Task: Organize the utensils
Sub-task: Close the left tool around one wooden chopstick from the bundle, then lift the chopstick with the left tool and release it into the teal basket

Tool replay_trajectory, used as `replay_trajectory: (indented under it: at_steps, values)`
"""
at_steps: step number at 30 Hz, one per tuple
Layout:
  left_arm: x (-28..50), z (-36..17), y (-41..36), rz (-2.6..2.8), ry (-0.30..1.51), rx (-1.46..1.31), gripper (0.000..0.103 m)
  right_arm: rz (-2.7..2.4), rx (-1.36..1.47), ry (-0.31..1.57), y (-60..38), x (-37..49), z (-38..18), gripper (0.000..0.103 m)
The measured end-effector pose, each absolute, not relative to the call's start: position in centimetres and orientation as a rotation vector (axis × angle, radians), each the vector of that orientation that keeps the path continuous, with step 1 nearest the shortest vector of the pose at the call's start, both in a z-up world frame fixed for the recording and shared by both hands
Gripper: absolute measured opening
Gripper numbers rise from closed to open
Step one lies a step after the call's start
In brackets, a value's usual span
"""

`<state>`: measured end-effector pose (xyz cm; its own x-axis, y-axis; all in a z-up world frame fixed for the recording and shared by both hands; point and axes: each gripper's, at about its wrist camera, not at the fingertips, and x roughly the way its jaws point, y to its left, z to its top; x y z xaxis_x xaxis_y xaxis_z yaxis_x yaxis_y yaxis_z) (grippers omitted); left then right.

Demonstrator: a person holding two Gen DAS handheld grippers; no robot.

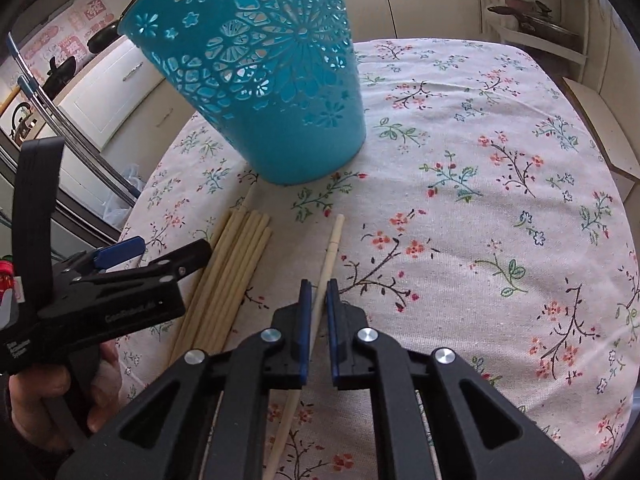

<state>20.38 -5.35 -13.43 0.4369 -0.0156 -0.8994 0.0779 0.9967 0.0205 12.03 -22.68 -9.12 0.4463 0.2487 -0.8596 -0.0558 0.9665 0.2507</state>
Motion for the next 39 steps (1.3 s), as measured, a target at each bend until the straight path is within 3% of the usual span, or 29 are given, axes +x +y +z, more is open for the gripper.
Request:
replay_trajectory:
  at_steps: [4,7,10,12,14,19,23,31,39]
  values:
    - [20.5,-13.3,-5.7,-0.070,1.103,0.085,0.086,0.201,0.218,1.095,-23.6,12.0,-9.1,0.008]
    - [20.6,-13.0,-6.2,-0.103,1.095,0.083,0.069,0.207,0.232,1.096,-23.9,12.5,-9.3,0.008]
    - [20.6,-12.7,-6.9,-0.148,1.085,0.106,0.045,0.215,0.252,1.094,-24.3,11.7,-9.4,0.008]
    - [20.5,-12.5,-7.5,-0.183,1.083,0.123,0.017,0.215,0.257,1.096,-24.4,12.1,-9.4,0.008]
    - [20.6,-12.5,-7.9,-0.211,1.098,0.129,0.006,0.216,0.259,1.096,-24.6,12.2,-9.5,0.008]
    - [20.8,-11.0,-6.2,-0.241,1.122,0.057,0.005,0.216,0.262,1.097,-24.1,12.0,-9.4,0.008]
    - [21.2,-5.8,-2.0,-0.237,1.052,-0.091,0.005,0.221,0.276,1.101,-24.1,11.8,-9.4,0.009]
    - [21.9,8.3,-0.5,-0.330,0.699,-0.263,0.005,0.222,0.278,1.101,-24.0,11.9,-9.4,0.009]
    - [25.1,13.4,-6.0,-0.329,0.396,-0.258,0.005,0.227,0.284,1.098,-24.0,11.9,-9.4,0.009]
